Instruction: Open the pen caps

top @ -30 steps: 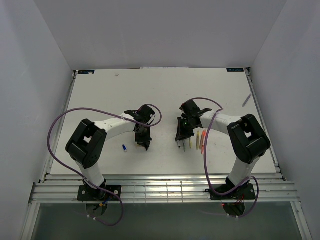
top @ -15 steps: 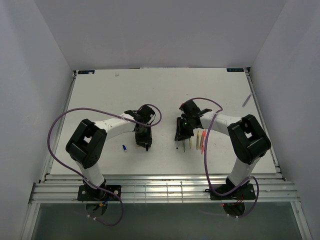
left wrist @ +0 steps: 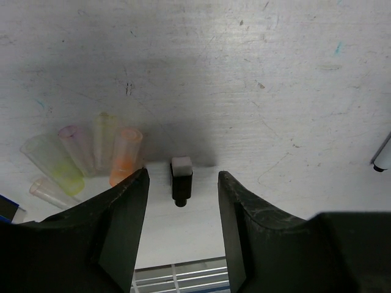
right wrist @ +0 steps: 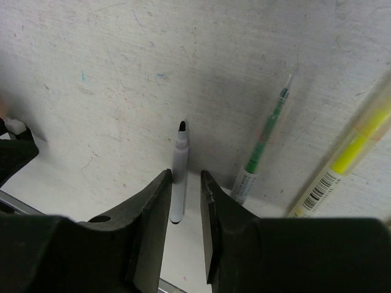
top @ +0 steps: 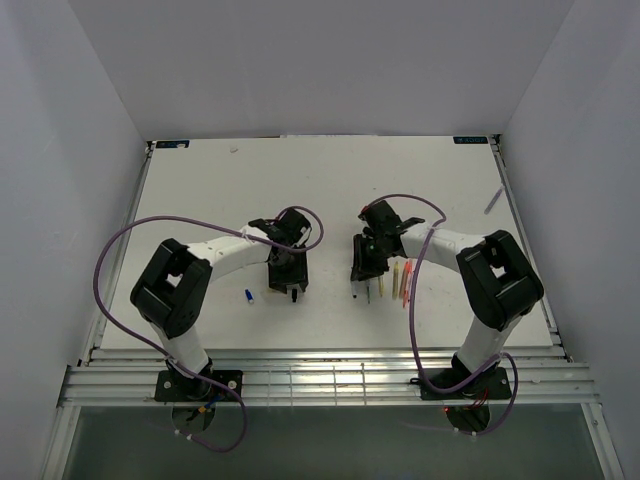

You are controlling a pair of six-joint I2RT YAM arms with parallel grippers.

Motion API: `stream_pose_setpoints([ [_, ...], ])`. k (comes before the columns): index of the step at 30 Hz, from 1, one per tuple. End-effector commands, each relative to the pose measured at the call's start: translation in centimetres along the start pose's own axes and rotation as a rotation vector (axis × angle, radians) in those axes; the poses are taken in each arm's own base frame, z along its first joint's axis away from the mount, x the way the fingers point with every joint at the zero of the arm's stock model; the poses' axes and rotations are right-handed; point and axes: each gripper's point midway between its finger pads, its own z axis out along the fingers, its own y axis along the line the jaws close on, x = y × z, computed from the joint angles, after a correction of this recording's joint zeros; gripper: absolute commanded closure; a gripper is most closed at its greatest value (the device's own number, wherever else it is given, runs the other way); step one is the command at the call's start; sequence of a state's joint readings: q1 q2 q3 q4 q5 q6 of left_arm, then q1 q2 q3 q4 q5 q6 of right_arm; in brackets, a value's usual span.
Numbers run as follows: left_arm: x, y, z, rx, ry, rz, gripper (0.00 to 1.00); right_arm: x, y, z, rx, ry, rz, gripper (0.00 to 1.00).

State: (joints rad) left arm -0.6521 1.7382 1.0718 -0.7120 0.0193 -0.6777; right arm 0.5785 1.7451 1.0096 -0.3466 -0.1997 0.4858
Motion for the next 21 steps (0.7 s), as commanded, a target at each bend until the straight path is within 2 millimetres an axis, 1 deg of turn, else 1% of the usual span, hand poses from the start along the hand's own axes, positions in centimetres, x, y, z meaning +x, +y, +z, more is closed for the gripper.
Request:
stream_pose_setpoints([
  [1,-2.3,-1.6,-2.8,0.052,-0.097,0.011,0.4,0.1,-1.0,-0.9,0.062,-0.01,-0.031,0.67],
  [3,-3.1,-2.3,-3.7,0.075,-0.125,0.013,0.4,-0.4,-0.7,-1.6,0.059,-0.025,-0.037,0.67],
  [4,-2.9,-2.9,-4.1,0.108,-0.113,0.017,0.4,-0.7,-0.3,-2.1,0.052,-0.04,-0.04,0.66],
  [6,-3.4,-3.6,-4.9,0.132,-0.131,0.018,0.4,-1.4,0.3,-3.0,0.042,-0.063,-0.046,0.66],
  [10,-3.8,-4.2,-6.1,0.158,-0.155,0.013,0.4,-3.1,1.7,-5.6,0.024,-0.121,-0.061,0.66],
  [11,-3.8,-4.2,-6.3,0.162,-0.159,0.009,0.4,-4.2,2.3,-6.4,0.024,-0.153,-0.067,0.64],
  [13,-4.0,-4.3,-7.0,0.173,-0.172,0.003,0.4,-5.4,2.8,-7.5,0.018,-0.193,-0.072,0.63],
  [14,-4.0,-4.4,-7.2,0.175,-0.176,0.005,0.4,-6.0,2.8,-8.0,0.023,-0.204,-0.067,0.62],
  [15,-4.1,-4.4,-7.6,0.18,-0.189,0.001,0.4,-7.3,3.4,-8.9,0.014,-0.236,-0.072,0.62],
  [16,-4.1,-4.4,-7.8,0.182,-0.194,0.001,0.4,-8.2,2.7,-9.1,0.033,-0.245,-0.052,0.61],
  [17,-4.2,-4.4,-8.1,0.186,-0.201,-0.002,0.4,-8.7,2.2,-9.3,0.05,-0.243,-0.039,0.61],
  [18,-4.3,-4.5,-8.4,0.191,-0.211,0.0,0.4,-10.1,2.4,-10.2,0.049,-0.273,-0.031,0.6],
  [19,-4.6,-4.5,-8.8,0.194,-0.226,-0.002,0.4,-11.3,1.0,-10.2,0.08,-0.283,0.01,0.58],
  [21,-4.8,-4.5,-9.2,0.2,-0.245,0.003,0.4,-12.6,-0.4,-10.8,0.098,-0.295,0.092,0.56],
])
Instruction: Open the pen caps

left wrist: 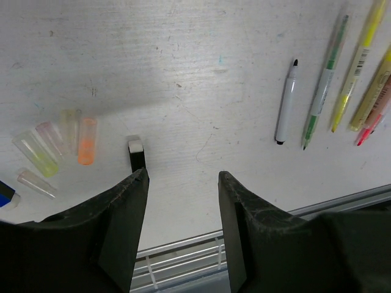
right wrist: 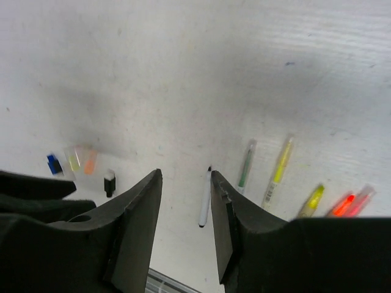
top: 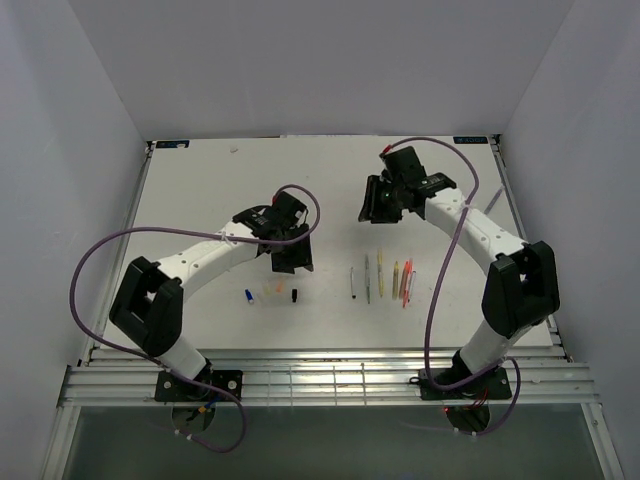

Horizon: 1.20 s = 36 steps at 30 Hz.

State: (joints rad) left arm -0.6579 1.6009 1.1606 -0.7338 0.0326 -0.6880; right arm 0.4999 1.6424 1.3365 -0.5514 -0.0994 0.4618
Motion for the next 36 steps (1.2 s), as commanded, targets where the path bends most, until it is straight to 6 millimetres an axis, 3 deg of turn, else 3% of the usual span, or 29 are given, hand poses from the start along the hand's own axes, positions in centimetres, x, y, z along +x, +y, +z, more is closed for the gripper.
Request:
stream_pose_setpoints([
  [1,-2.2,-1.7,-3.2,0.071,-0.111,0.007,0.4,-4.1,-4.5,-0.6,0.124,-0.054,0.128,0.55],
  [3,-2.8,-2.2,-3.5,0.097,-0.143,0.023,0.4,-5.7,-6.1,-0.7,0.158,-0.083,0.171,0.55],
  [6,-3.8,-3.0,-3.7,0.147,-0.204,0.045,0.4,-9.0,-10.2,-1.2,0.254,-0.15,0.237,0.5],
  [7,-4.1,-3.4,-3.8,0.171,-0.223,0.053,0.4,-9.8,-12.4,-1.3,0.295,-0.167,0.27,0.45],
  [9,-4.6,-4.5,-4.1,0.242,-0.266,0.065,0.39,-11.6,-14.8,-2.2,0.35,-0.218,0.306,0.41],
  [10,-4.7,-4.9,-4.2,0.265,-0.277,0.069,0.39,-12.2,-17.4,-2.5,0.396,-0.237,0.342,0.39],
  [11,-4.9,-5.2,-4.4,0.285,-0.291,0.07,0.39,-13.0,-18.4,-3.0,0.416,-0.26,0.356,0.38],
  [13,-5.4,-6.0,-4.6,0.329,-0.32,0.075,0.39,-13.7,-22.0,-3.6,0.481,-0.283,0.406,0.37],
  [15,-5.6,-6.6,-4.7,0.363,-0.336,0.088,0.38,-14.3,-24.0,-3.7,0.518,-0.298,0.414,0.37],
  [16,-5.5,-6.6,-4.5,0.368,-0.334,0.094,0.38,-14.5,-26.4,-4.6,0.559,-0.318,0.443,0.37],
  [22,-5.5,-6.6,-3.9,0.373,-0.344,0.158,0.36,-14.5,-33.2,-5.4,0.676,-0.333,0.516,0.37],
  [31,-5.1,-6.0,-2.3,0.355,-0.31,0.18,0.33,-14.3,-38.9,-5.8,0.784,-0.329,0.532,0.36],
  [36,-5.1,-6.1,-1.7,0.358,-0.288,0.18,0.33,-14.7,-39.5,-6.0,0.812,-0.348,0.499,0.36],
])
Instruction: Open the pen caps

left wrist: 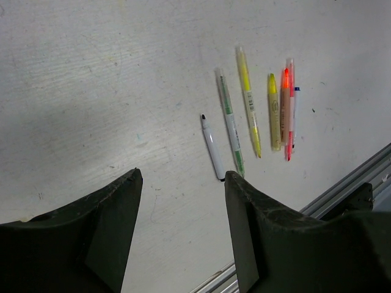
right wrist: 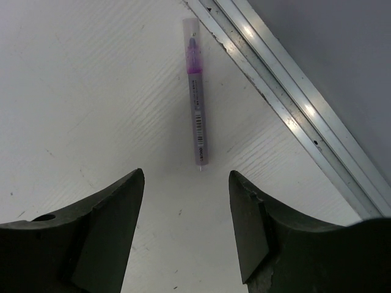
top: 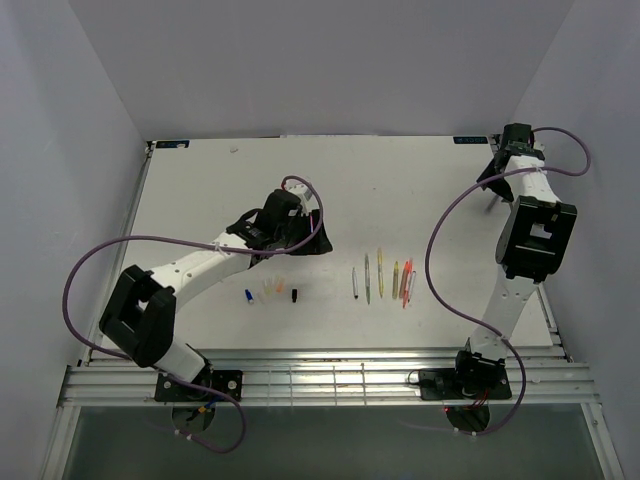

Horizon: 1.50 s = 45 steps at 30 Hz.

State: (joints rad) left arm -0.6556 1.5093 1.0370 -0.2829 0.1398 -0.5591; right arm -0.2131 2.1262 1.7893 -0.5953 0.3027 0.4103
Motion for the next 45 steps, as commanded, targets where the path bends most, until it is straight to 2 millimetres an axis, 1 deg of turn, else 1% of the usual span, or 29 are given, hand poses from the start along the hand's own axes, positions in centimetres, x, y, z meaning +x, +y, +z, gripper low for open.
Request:
stream_pose_setpoints([
  [1,-0.8,-0.4,0.0,0.032,-0.013,0.016,0.33,-3.2,-0.1,-0.8,0.018,-0.106,0.0,0.37],
  [5,-1.1,-0.4,0.3,0.038,-0.014,0.016,0.33,-2.5,-0.2,-0.6,0.031,-0.104,0.004,0.39],
  [6,-1.1,-0.2,0.4,0.034,-0.009,0.011,0.33,-2.0,-0.5,-0.4,0.038,-0.097,0.004,0.39],
  [8,-0.9,-0.2,0.7,0.04,0.003,0.005,0.33,-1.9,-0.9,-0.2,0.059,-0.103,0.003,0.39],
  [14,-0.4,0.2,0.8,0.044,0.015,-0.003,0.33,-1.0,-1.0,1.0,0.067,-0.083,-0.011,0.39],
  [18,-0.2,0.7,1.0,0.04,0.025,-0.01,0.33,-0.2,-0.7,2.1,0.058,-0.064,-0.014,0.4],
  [19,-0.3,0.7,1.0,0.041,0.024,-0.009,0.33,-0.1,-0.4,2.4,0.045,-0.06,-0.015,0.42],
  [24,-0.4,1.2,1.1,0.039,0.027,-0.019,0.32,0.5,0.0,3.7,0.033,-0.035,-0.007,0.45],
  [25,-0.4,1.4,1.2,0.041,0.032,-0.026,0.32,0.7,0.2,4.1,0.026,-0.027,-0.008,0.47],
  [28,-0.4,1.6,1.4,0.041,0.038,-0.031,0.32,1.0,0.3,4.5,0.025,-0.017,-0.011,0.49],
  [33,-0.6,1.9,1.6,0.039,0.04,-0.037,0.32,2.0,-0.5,5.1,0.038,0.01,-0.005,0.51],
  [35,-0.6,2.3,1.6,0.033,0.045,-0.036,0.32,2.8,-0.7,5.3,0.029,0.033,0.007,0.52],
  [40,-1.2,3.2,1.5,0.019,0.041,-0.048,0.32,3.7,-0.9,5.7,0.016,0.06,0.01,0.63],
  [45,-1.6,3.2,1.5,0.03,0.042,-0.06,0.32,4.5,-1.4,5.8,0.017,0.082,0.019,0.7],
])
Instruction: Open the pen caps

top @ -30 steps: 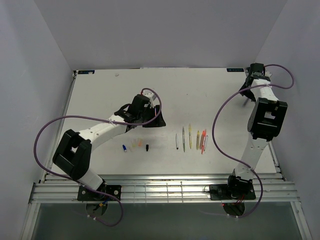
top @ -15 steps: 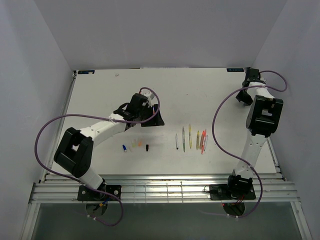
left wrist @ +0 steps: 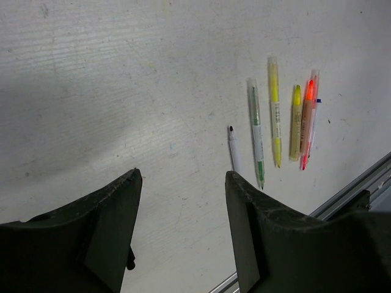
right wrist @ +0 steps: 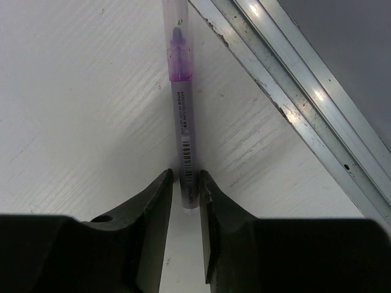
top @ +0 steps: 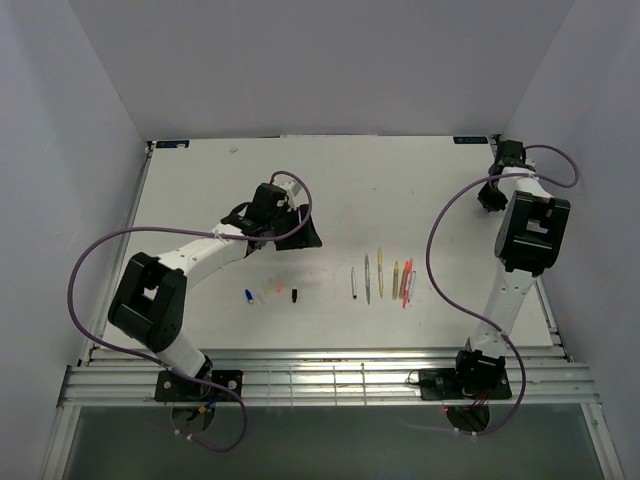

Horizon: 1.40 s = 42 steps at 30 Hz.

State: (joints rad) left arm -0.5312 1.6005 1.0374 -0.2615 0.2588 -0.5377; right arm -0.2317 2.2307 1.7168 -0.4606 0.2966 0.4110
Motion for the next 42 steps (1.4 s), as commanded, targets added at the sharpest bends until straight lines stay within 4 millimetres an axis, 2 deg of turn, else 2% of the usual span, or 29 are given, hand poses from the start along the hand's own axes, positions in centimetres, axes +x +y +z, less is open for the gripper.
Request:
stream_pose_setpoints([
  [1,-1.2,-0.9,-0.3,0.034,-0.014,0.016,0.32,1.6,-0.5,0.3,-0.01,0.049,0.011,0.74],
  [6,-1.1,-0.6,-0.4,0.026,0.001,-0.001,0.32,2.0,-0.1,0.7,-0.031,0.074,-0.005,0.9],
  [10,-1.8,-1.0,-1.0,0.025,-0.003,-0.021,0.33,1.2,1.5,-0.4,-0.067,0.062,-0.04,0.92],
  [13,-2.1,-1.2,-1.5,0.031,-0.002,-0.06,0.33,0.7,3.3,-2.9,-0.115,0.043,-0.058,0.92],
  [14,-2.3,-1.4,-1.9,0.036,-0.006,-0.073,0.33,-0.1,4.1,-4.5,-0.131,0.015,-0.063,0.92],
  [16,-2.6,-1.5,-2.4,0.044,-0.008,-0.121,0.33,1.1,5.8,-6.9,-0.152,0.026,-0.1,0.92],
  [17,-2.7,-1.7,-2.9,0.05,-0.014,-0.138,0.33,0.6,6.8,-9.2,-0.19,-0.004,-0.109,0.92],
  [18,-2.9,-1.6,-3.2,0.051,-0.019,-0.16,0.33,1.6,8.5,-10.7,-0.223,-0.005,-0.145,0.92],
  [20,-3.0,-1.9,-3.8,0.062,-0.019,-0.206,0.33,3.1,10.1,-14.1,-0.303,-0.004,-0.183,0.92],
  [21,-3.5,-2.3,-4.5,0.072,-0.034,-0.211,0.33,5.2,12.1,-15.8,-0.354,0.018,-0.235,0.92],
  [23,-3.6,-2.7,-5.3,0.084,-0.033,-0.239,0.33,8.6,13.2,-18.9,-0.449,0.09,-0.283,0.92],
  [25,-3.8,-3.4,-6.2,0.11,-0.035,-0.254,0.32,12.9,15.2,-22.2,-0.588,0.185,-0.343,0.92],
  [26,-3.9,-3.6,-6.5,0.121,-0.035,-0.28,0.31,14.9,15.0,-23.5,-0.642,0.216,-0.363,0.92],
  [28,-3.7,-4.3,-7.1,0.16,-0.018,-0.298,0.3,18.9,16.2,-27.0,-0.798,0.301,-0.436,0.92],
  [29,-3.8,-4.6,-7.3,0.174,-0.016,-0.308,0.29,19.6,16.5,-29.1,-0.876,0.291,-0.464,0.92],
  [30,-3.6,-5.2,-7.6,0.205,-0.001,-0.331,0.28,22.3,16.3,-30.1,-0.923,0.34,-0.521,0.92],
  [31,-3.3,-5.5,-7.9,0.226,0.005,-0.339,0.28,23.7,16.3,-31.9,-1.003,0.382,-0.548,0.92],
  [32,-3.7,-6.1,-8.1,0.259,-0.008,-0.338,0.28,24.1,16.0,-33.7,-1.052,0.371,-0.567,0.92],
  [33,-3.6,-6.5,-8.4,0.275,-0.005,-0.365,0.28,25.9,15.5,-34.2,-1.075,0.401,-0.592,0.92],
  [36,-3.6,-7.0,-9.0,0.309,-0.015,-0.377,0.27,27.4,14.9,-37.9,-1.202,0.41,-0.619,0.92],
  [39,-3.2,-7.4,-9.0,0.331,0.012,-0.396,0.27,29.6,13.9,-40.1,-1.268,0.431,-0.643,0.92],
  [42,-2.3,-7.7,-8.6,0.334,0.051,-0.425,0.27,31.3,13.5,-41.0,-1.296,0.454,-0.647,0.92],
])
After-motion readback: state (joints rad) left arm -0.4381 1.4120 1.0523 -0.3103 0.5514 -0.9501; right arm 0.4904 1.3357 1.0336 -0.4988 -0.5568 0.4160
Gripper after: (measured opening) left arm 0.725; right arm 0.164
